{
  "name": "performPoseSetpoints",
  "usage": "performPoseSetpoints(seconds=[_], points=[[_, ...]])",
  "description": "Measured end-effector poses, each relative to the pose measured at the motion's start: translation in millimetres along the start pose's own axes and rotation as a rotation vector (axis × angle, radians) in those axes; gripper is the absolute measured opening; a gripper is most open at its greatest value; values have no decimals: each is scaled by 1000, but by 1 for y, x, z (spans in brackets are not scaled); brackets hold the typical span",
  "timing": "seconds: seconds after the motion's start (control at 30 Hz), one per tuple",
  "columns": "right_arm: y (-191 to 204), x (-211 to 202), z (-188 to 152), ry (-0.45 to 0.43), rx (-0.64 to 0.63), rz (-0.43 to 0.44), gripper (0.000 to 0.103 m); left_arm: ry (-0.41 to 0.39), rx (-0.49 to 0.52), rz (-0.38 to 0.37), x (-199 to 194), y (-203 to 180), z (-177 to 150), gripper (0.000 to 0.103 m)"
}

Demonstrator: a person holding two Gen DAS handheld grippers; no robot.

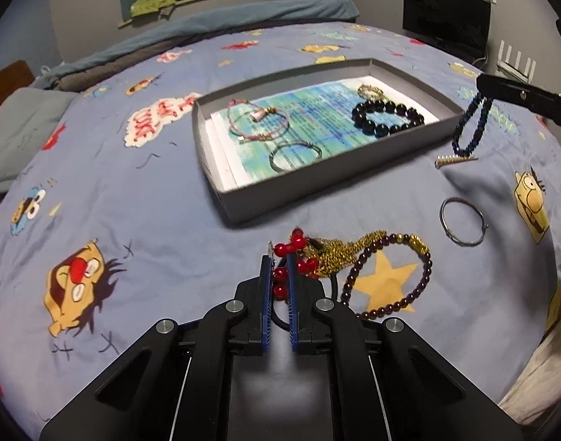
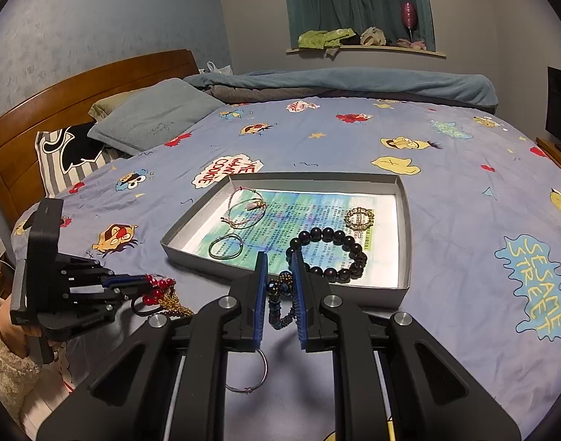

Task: Organize jewelry
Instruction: 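Lower both held items into the gray box and open both tools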

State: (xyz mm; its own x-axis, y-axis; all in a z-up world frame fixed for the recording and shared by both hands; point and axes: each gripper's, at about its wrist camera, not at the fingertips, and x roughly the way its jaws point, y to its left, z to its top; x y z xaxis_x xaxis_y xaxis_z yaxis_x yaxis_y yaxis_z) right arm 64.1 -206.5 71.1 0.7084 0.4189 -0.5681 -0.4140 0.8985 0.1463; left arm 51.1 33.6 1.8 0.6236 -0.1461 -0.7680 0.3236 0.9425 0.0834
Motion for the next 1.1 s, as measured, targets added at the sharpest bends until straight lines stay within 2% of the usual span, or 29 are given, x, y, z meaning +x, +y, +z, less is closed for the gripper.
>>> performPoseSetpoints(seconds=[0.13, 0.33, 0.5, 0.8, 1.0, 1.1], points=[[-2, 0, 0, -1, 2, -2, 13, -61, -1, 16, -15, -2, 5, 9], [-5, -8, 2, -27, 10, -7, 13, -196, -16, -3, -53, -4, 19, 9], [-6, -11, 14, -46, 7, -7, 13, -256, 4, 2, -71, -8, 41, 9], [-14, 6, 51, -68, 21, 11, 13, -289, 6, -15, -66, -3, 87, 9], [-22, 45, 72, -65, 26, -5, 14, -269, 8, -11, -35, -2, 112, 9], [-26, 70, 77, -69, 23, -43, 14, -248, -2, -22, -15, 2, 118, 9]])
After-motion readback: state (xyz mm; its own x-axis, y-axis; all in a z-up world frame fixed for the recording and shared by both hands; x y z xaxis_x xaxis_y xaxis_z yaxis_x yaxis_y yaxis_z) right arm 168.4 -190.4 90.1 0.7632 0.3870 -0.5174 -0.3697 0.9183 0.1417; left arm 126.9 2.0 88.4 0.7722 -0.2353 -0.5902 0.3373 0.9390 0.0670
